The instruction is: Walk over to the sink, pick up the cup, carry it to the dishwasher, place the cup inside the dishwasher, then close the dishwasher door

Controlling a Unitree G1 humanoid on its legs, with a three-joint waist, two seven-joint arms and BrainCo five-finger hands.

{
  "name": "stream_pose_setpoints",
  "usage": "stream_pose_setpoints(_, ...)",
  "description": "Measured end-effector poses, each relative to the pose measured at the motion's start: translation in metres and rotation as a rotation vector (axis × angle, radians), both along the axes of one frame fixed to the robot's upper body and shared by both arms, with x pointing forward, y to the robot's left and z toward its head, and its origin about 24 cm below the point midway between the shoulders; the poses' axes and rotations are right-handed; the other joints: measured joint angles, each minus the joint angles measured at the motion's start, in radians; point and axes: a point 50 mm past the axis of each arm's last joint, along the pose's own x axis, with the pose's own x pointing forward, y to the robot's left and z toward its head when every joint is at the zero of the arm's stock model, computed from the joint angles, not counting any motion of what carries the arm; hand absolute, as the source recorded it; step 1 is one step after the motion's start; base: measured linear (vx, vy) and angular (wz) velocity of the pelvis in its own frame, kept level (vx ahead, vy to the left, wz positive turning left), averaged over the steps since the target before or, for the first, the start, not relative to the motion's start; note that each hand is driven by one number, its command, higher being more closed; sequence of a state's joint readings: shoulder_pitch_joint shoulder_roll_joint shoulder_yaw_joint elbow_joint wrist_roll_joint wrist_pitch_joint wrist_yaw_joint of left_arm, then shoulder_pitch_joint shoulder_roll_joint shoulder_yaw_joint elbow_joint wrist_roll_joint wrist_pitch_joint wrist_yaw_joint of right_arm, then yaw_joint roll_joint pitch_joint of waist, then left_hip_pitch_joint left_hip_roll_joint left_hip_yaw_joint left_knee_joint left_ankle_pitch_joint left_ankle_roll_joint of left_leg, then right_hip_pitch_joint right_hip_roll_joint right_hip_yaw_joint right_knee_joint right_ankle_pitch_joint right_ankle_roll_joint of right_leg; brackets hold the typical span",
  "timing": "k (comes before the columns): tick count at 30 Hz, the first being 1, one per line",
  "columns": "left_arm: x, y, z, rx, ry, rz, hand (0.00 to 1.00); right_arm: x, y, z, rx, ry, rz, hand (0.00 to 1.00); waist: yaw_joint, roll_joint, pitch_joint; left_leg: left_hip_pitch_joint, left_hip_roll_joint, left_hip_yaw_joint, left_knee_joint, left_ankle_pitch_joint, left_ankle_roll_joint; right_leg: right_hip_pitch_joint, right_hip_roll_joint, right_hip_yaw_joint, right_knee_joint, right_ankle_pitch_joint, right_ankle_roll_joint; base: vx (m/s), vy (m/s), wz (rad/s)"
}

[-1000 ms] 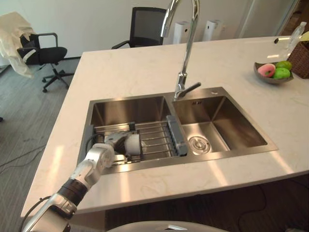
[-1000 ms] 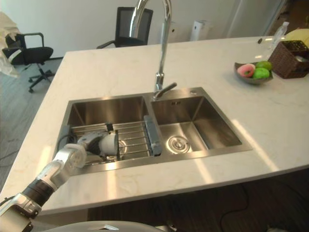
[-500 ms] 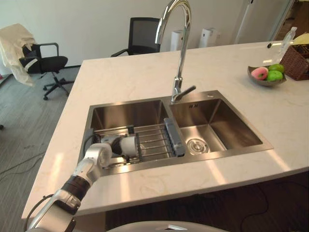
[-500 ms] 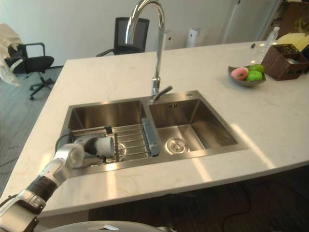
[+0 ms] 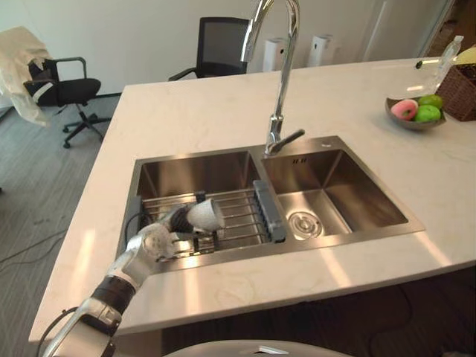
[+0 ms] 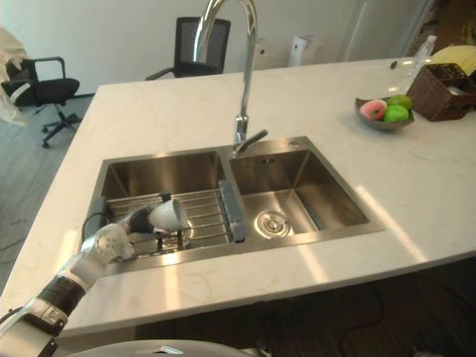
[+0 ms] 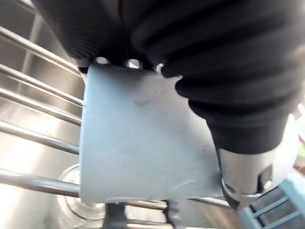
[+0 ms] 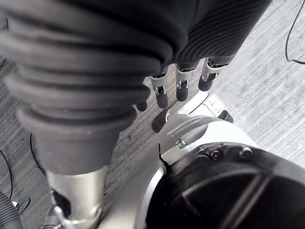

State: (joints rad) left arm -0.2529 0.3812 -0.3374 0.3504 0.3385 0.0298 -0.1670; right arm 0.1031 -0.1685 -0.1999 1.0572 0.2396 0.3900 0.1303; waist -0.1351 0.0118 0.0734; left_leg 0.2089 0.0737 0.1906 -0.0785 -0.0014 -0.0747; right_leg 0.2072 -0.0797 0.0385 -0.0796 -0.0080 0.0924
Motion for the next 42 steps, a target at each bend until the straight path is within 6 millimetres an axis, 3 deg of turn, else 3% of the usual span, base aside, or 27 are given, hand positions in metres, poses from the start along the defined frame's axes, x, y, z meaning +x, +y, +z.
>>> stream_pose_setpoints(2,-0.001,0.004,0.017,-0.136,-0.076,0.057,1.00,0.000,0.001,0.000,-0.001,-0.007,-0.002,0.00,0.008,-0.010,0.006,-0.004,0.000,-0.003,0.000,0.000,0.000,-0.002,0.000,-0.014,0.000,0.000,0.000,0.00,-0.042,0.05)
stream_pose_setpoints(5,-0.002,0.012,0.059,-0.391,-0.260,0.140,1.00,-0.004,0.000,-0.001,-0.004,-0.010,-0.023,0.00,0.032,-0.011,0.006,-0.009,-0.003,-0.014,0.000,0.000,0.001,-0.001,-0.003,-0.056,0.003,0.000,0.000,-0.01,-0.043,0.12)
stream_pose_setpoints(8,-0.010,0.023,0.093,-0.715,-0.424,0.245,1.00,-0.004,0.001,-0.001,-0.005,-0.028,-0.061,0.00,0.055,-0.008,0.005,-0.015,-0.006,-0.028,0.000,0.003,0.005,-0.001,-0.006,-0.081,0.009,-0.002,0.001,-0.05,-0.037,0.14)
stream_pose_setpoints(10,-0.023,0.029,0.104,-0.900,-0.512,0.303,1.00,-0.003,-0.001,-0.001,-0.011,-0.047,-0.081,0.00,0.074,-0.005,0.004,-0.015,-0.007,-0.031,0.000,0.006,0.007,-0.003,-0.008,-0.083,0.014,-0.005,0.000,-0.06,-0.029,0.05)
stream_pose_setpoints(13,-0.038,0.034,0.109,-1.033,-0.591,0.336,1.00,-0.003,-0.001,-0.001,-0.013,-0.049,-0.089,0.00,0.079,-0.004,0.003,-0.018,-0.012,-0.054,-0.006,0.011,0.011,-0.004,-0.013,-0.106,0.036,-0.019,0.000,-0.06,-0.023,0.18)
stream_pose_setpoints(14,-0.065,0.026,0.139,-1.253,-0.819,0.333,1.00,-0.008,0.004,-0.003,-0.037,-0.035,-0.119,0.00,0.105,-0.021,-0.013,-0.031,-0.016,-0.046,0.000,0.016,0.014,-0.035,-0.019,-0.080,0.065,-0.023,0.005,-0.02,-0.012,0.08)
stream_pose_setpoints(20,-0.066,0.026,0.139,-1.262,-0.828,0.339,1.00,-0.012,0.001,-0.002,-0.046,-0.032,-0.120,0.00,0.106,-0.009,-0.012,-0.033,-0.010,-0.013,0.001,0.003,0.006,-0.059,-0.016,-0.059,0.060,-0.025,0.002,-0.02,-0.003,-0.14)
stream_pose_setpoints(24,-0.066,0.020,0.138,-1.291,-0.821,0.331,1.00,-0.016,0.001,-0.002,-0.068,-0.034,-0.167,0.00,0.071,-0.004,-0.012,-0.078,-0.008,-0.028,0.039,-0.014,0.006,-0.068,-0.025,-0.106,0.042,-0.024,-0.004,0.02,-0.023,0.08)
stream_pose_setpoints(28,-0.065,0.010,0.133,-1.322,-0.792,0.322,1.00,-0.022,-0.001,-0.001,-0.111,-0.041,-0.187,0.00,0.078,0.003,-0.014,-0.088,0.006,-0.041,0.042,-0.016,0.000,-0.066,-0.027,-0.181,0.040,-0.030,0.002,0.07,-0.048,0.11)
stream_pose_setpoints(33,-0.071,0.017,0.114,-1.298,-0.752,0.439,1.00,-0.016,-0.001,0.000,-0.136,-0.073,-0.156,0.00,0.097,0.005,-0.015,-0.127,0.016,-0.086,0.084,-0.036,-0.009,-0.061,-0.022,-0.274,0.086,-0.062,0.008,0.09,-0.062,0.34)
stream_pose_setpoints(35,-0.076,0.025,0.110,-1.281,-0.757,0.506,1.00,-0.010,-0.001,0.000,-0.137,-0.089,-0.118,0.00,0.131,0.003,0.016,-0.238,0.015,-0.167,0.273,-0.095,-0.010,-0.033,-0.021,-0.360,0.104,-0.082,0.001,0.01,-0.083,1.08)
stream_pose_setpoints(37,-0.084,0.036,0.111,-1.261,-0.795,0.543,1.00,-0.001,-0.001,0.001,-0.140,-0.108,-0.093,0.00,0.150,0.008,0.064,-0.313,-0.002,-0.236,0.396,-0.102,-0.013,0.010,-0.019,-0.454,0.111,-0.103,-0.003,-0.06,-0.091,1.60)
stream_pose_setpoints(39,-0.093,0.046,0.115,-1.241,-0.840,0.565,1.00,0.002,-0.010,0.003,-0.167,-0.131,-0.095,0.00,0.177,0.029,0.103,-0.352,-0.006,-0.249,0.417,-0.093,-0.028,0.025,-0.004,-0.552,0.129,-0.132,-0.007,-0.10,-0.078,1.62)
stream_pose_setpoints(40,-0.098,0.052,0.114,-1.223,-0.860,0.583,1.00,-0.003,-0.013,0.004,-0.175,-0.147,-0.135,0.00,0.188,0.052,0.130,-0.394,-0.003,-0.209,0.423,-0.058,-0.034,0.029,0.008,-0.637,0.157,-0.149,-0.020,-0.16,-0.065,1.63)
stream_pose_setpoints(41,-0.099,0.054,0.113,-1.229,-0.860,0.591,1.00,-0.007,-0.014,0.003,-0.177,-0.142,-0.168,0.00,0.193,0.057,0.140,-0.416,-0.009,-0.176,0.418,-0.019,-0.030,0.024,0.007,-0.677,0.172,-0.155,-0.026,-0.33,-0.024,2.42)
stream_pose_setpoints(42,-0.103,0.055,0.110,-1.254,-0.846,0.587,1.00,-0.020,-0.007,-0.001,-0.154,-0.092,-0.266,0.00,0.193,0.023,0.153,-0.424,-0.021,0.011,0.356,0.010,0.054,0.006,-0.038,-0.806,0.176,-0.168,-0.036,-0.27,0.028,1.88)
